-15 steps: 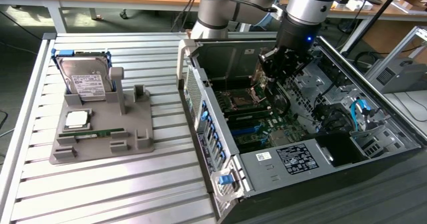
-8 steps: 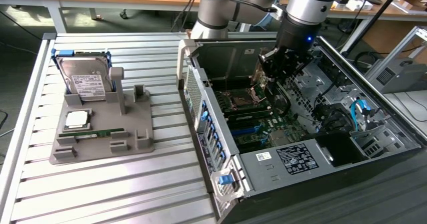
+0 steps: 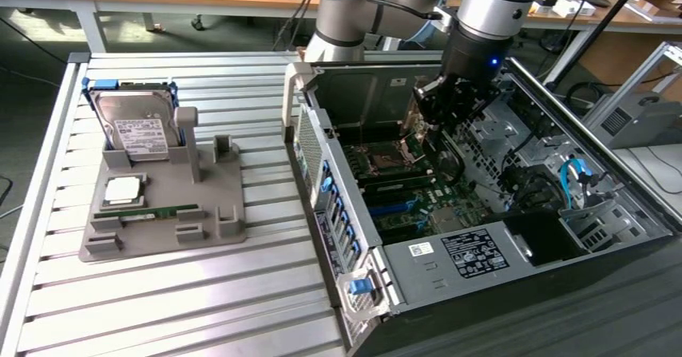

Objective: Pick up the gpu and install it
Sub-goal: 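Insert the gpu into the slot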

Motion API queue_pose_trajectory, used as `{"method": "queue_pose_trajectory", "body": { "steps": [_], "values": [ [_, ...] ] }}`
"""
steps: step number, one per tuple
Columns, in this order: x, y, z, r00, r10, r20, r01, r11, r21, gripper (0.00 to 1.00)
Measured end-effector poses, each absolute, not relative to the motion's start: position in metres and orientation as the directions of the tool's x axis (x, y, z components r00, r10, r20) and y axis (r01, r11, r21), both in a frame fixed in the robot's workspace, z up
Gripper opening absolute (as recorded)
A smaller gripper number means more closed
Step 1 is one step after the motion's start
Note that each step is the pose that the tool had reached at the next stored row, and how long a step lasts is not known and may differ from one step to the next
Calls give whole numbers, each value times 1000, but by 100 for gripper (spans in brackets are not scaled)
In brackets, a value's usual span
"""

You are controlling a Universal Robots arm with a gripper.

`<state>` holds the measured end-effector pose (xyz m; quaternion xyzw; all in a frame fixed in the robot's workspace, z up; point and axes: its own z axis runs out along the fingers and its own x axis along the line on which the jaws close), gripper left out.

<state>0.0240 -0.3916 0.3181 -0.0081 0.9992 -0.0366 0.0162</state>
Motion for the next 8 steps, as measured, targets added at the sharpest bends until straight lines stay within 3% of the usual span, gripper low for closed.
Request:
{"method": "queue_pose_trajectory", "body": {
  "steps": [8],
  "values": [
    [24, -392, 318, -999, -26, -32, -24, 997, -73, 27]
  ]
}}
